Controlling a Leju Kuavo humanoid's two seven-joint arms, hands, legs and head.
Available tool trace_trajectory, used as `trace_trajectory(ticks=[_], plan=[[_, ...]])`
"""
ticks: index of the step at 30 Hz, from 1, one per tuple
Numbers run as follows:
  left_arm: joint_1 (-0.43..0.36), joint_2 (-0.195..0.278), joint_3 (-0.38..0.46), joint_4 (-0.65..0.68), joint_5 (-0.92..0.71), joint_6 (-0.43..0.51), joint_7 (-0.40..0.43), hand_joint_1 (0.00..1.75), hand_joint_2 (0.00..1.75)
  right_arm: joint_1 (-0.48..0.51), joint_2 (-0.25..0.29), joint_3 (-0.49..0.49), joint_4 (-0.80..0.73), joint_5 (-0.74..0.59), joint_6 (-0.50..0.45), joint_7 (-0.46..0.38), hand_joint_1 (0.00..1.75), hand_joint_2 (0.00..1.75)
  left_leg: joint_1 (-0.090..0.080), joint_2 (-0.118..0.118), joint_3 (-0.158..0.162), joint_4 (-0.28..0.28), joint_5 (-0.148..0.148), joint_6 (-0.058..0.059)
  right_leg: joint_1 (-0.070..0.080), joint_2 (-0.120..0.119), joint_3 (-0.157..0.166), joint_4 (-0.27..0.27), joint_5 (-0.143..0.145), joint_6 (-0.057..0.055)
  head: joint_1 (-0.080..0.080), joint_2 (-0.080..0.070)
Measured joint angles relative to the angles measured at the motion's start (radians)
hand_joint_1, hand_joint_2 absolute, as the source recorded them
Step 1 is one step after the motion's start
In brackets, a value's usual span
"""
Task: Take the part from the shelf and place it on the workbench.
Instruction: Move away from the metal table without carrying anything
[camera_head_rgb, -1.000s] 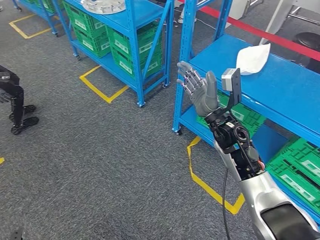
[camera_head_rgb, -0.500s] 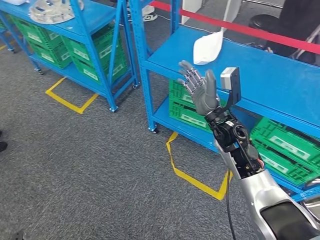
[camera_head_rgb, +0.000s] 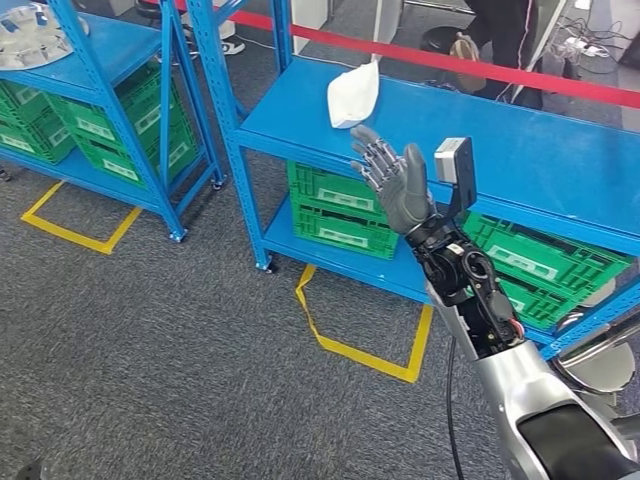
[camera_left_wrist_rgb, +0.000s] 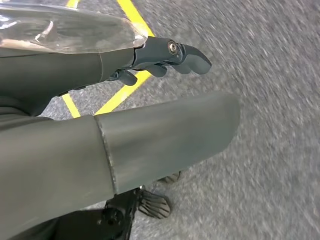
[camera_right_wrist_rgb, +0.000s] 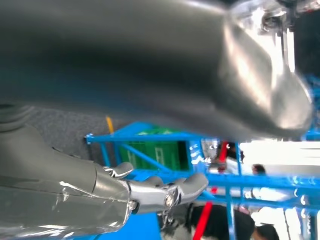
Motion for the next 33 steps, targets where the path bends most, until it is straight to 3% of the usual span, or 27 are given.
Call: trace_trajectory(ticks=[2, 3, 4, 5, 7, 8, 10, 12, 14, 16, 17, 18, 19, 20, 21, 23, 25, 27, 28, 30, 31, 33], plan=[[0.004, -0.001, 0.000, 0.000, 0.002, -0.001, 0.000, 0.00, 0.00, 0.002, 0.000, -0.001, 0.000, 0.004, 0.004, 0.002, 0.00, 0.00, -0.001, 0.021, 0.000, 0.000, -0.001, 0.003, -0.004, -0.033, -0.062, 0.143, -0.064, 0.008, 0.005, 0.000], [0.006, -0.001, 0.000, 0.000, 0.002, -0.001, -0.001, 0.00, 0.00, 0.005, 0.001, -0.002, 0.001, 0.006, 0.005, 0.002, 0.00, 0.00, 0.000, 0.032, 0.001, 0.000, -0.002, 0.003, -0.007, -0.038, -0.080, 0.186, -0.076, 0.011, 0.006, 0.000], [0.008, -0.002, 0.000, 0.000, 0.003, -0.001, -0.001, 0.00, 0.00, 0.007, 0.001, -0.003, 0.001, 0.008, 0.007, 0.003, 0.00, 0.00, 0.000, 0.043, 0.002, 0.001, -0.004, 0.001, -0.010, -0.042, -0.079, 0.189, -0.066, 0.014, 0.007, 0.000], [0.009, -0.002, 0.000, 0.000, 0.003, -0.002, -0.001, 0.00, 0.00, 0.007, 0.001, -0.004, 0.001, 0.009, 0.008, 0.003, 0.00, 0.00, 0.002, 0.054, 0.004, 0.001, -0.006, -0.001, -0.013, -0.048, -0.058, 0.149, -0.040, 0.017, 0.008, 0.000], [0.010, -0.003, 0.000, 0.000, 0.003, -0.002, -0.001, 0.00, 0.00, 0.005, 0.001, -0.006, 0.001, 0.010, 0.008, 0.003, 0.00, 0.00, 0.002, 0.074, 0.011, 0.004, -0.014, -0.011, -0.013, -0.086, 0.018, 0.003, 0.026, 0.020, 0.011, 0.000], [0.010, -0.003, 0.000, 0.000, 0.003, -0.002, -0.002, 0.00, 0.00, 0.002, 0.001, -0.006, 0.001, 0.010, 0.009, 0.003, 0.00, 0.00, 0.000, 0.083, 0.013, 0.007, -0.017, -0.016, -0.009, -0.105, 0.050, -0.057, 0.042, 0.017, 0.014, 0.000], [0.010, -0.002, 0.000, 0.000, 0.003, -0.002, -0.003, 0.00, 0.00, 0.000, 0.001, -0.006, 0.001, 0.010, 0.010, 0.003, 0.00, 0.00, -0.008, 0.103, 0.014, 0.011, -0.020, -0.025, -0.002, -0.120, 0.072, -0.103, 0.043, 0.004, 0.012, 0.000], [0.009, -0.001, 0.000, 0.000, 0.004, -0.002, -0.004, 0.00, 0.00, 0.002, 0.002, -0.007, 0.001, 0.010, 0.010, 0.004, 0.00, 0.00, -0.009, 0.120, 0.016, 0.013, -0.025, -0.034, -0.003, -0.097, 0.070, -0.105, 0.046, -0.012, 0.006, 0.000], [0.007, -0.001, 0.000, 0.000, 0.004, -0.002, -0.004, 0.00, 0.00, -0.001, 0.003, -0.007, 0.000, 0.010, 0.010, 0.003, 0.00, 0.00, -0.003, 0.088, 0.002, 0.053, -0.056, -0.043, -0.007, -0.073, 0.070, -0.109, 0.051, -0.025, 0.000, 0.000], [0.007, -0.001, 0.000, 0.000, 0.004, -0.002, -0.004, 0.00, 0.00, -0.004, 0.006, -0.006, 0.000, 0.010, 0.011, 0.003, 0.00, 0.00, 0.000, 0.035, -0.058, 0.176, -0.119, -0.047, -0.008, -0.052, 0.068, -0.110, 0.055, -0.034, -0.007, 0.000], [0.009, -0.001, 0.000, 0.000, 0.004, -0.002, -0.004, 0.00, 0.00, -0.003, 0.006, -0.006, 0.000, 0.010, 0.011, 0.003, 0.00, 0.00, 0.000, 0.022, -0.097, 0.252, -0.148, -0.047, -0.007, -0.039, 0.066, -0.110, 0.056, -0.038, -0.008, 0.000], [0.012, -0.001, 0.000, 0.000, 0.004, -0.002, -0.004, 0.00, 0.00, -0.001, 0.007, -0.006, 0.001, 0.010, 0.011, 0.003, 0.00, 0.00, -0.001, 0.016, -0.128, 0.307, -0.162, -0.047, -0.006, -0.026, 0.065, -0.110, 0.057, -0.040, -0.009, 0.000], [0.015, -0.001, 0.000, 0.000, 0.004, -0.002, -0.004, 0.00, 0.00, 0.000, 0.008, -0.006, 0.001, 0.010, 0.011, 0.003, 0.00, 0.00, -0.001, 0.013, -0.143, 0.328, -0.156, -0.045, -0.005, -0.011, 0.065, -0.110, 0.058, -0.041, -0.009, 0.000], [0.016, -0.001, 0.000, 0.000, 0.005, -0.002, -0.004, 0.00, 0.00, 0.001, 0.008, -0.006, 0.002, 0.011, 0.012, 0.003, 0.00, 0.00, -0.001, 0.010, -0.135, 0.303, -0.130, -0.042, -0.004, 0.003, 0.065, -0.110, 0.059, -0.041, -0.009, 0.000], [0.015, -0.001, 0.000, 0.000, 0.005, -0.002, -0.004, 0.00, 0.00, 0.001, 0.009, -0.006, 0.002, 0.012, 0.014, 0.002, 0.00, 0.00, -0.001, 0.002, -0.110, 0.243, -0.091, -0.037, -0.003, 0.016, 0.066, -0.110, 0.059, -0.040, -0.009, 0.000], [0.012, 0.001, 0.000, 0.000, 0.005, -0.002, -0.004, 0.00, 0.00, -0.002, 0.011, -0.006, 0.003, 0.015, 0.017, -0.001, 0.00, 0.00, 0.001, -0.043, -0.045, 0.097, -0.027, -0.024, -0.003, 0.040, 0.064, -0.109, 0.061, -0.036, -0.009, 0.000], [0.010, 0.004, 0.000, 0.000, 0.006, -0.002, -0.003, 0.00, 0.00, -0.004, 0.012, -0.006, 0.005, 0.018, 0.019, -0.002, 0.00, 0.00, -0.001, -0.070, -0.013, 0.026, -0.010, -0.016, -0.005, 0.064, 0.057, -0.109, 0.064, -0.026, -0.009, 0.000], [0.009, 0.004, 0.000, 0.000, 0.007, -0.002, -0.003, 0.00, 0.00, -0.003, 0.013, -0.007, 0.007, 0.020, 0.020, -0.004, 0.00, 0.00, -0.001, -0.049, -0.008, 0.017, -0.010, -0.011, -0.008, 0.084, 0.052, -0.112, 0.068, -0.014, -0.009, 0.000], [0.008, 0.003, 0.000, 0.000, 0.007, -0.002, -0.003, 0.00, 0.00, -0.003, 0.013, -0.008, 0.007, 0.020, 0.021, -0.005, 0.00, 0.00, 0.000, -0.037, -0.005, 0.012, -0.007, -0.006, -0.007, 0.072, 0.046, -0.107, 0.064, -0.008, -0.009, 0.000], [0.006, 0.001, 0.000, 0.000, 0.008, -0.002, -0.003, 0.00, 0.00, -0.005, 0.013, -0.009, 0.008, 0.020, 0.023, -0.007, 0.00, 0.00, 0.005, -0.012, 0.001, 0.003, -0.003, 0.004, -0.003, 0.016, 0.014, -0.043, 0.023, 0.000, -0.002, 0.000], [0.006, 0.001, 0.000, 0.000, 0.008, -0.002, -0.003, 0.00, 0.00, -0.006, 0.014, -0.010, 0.009, 0.020, 0.024, -0.008, 0.00, 0.00, 0.003, -0.001, 0.002, 0.002, -0.004, 0.007, -0.004, -0.015, -0.016, 0.022, -0.011, 0.003, 0.002, 0.000], [0.010, 0.000, 0.000, 0.000, 0.008, -0.002, -0.003, 0.00, 0.00, -0.005, 0.014, -0.010, 0.011, 0.021, 0.024, -0.009, 0.00, 0.00, 0.002, 0.022, 0.002, 0.002, -0.005, 0.009, -0.009, -0.039, -0.075, 0.159, -0.065, 0.010, 0.008, 0.000]])
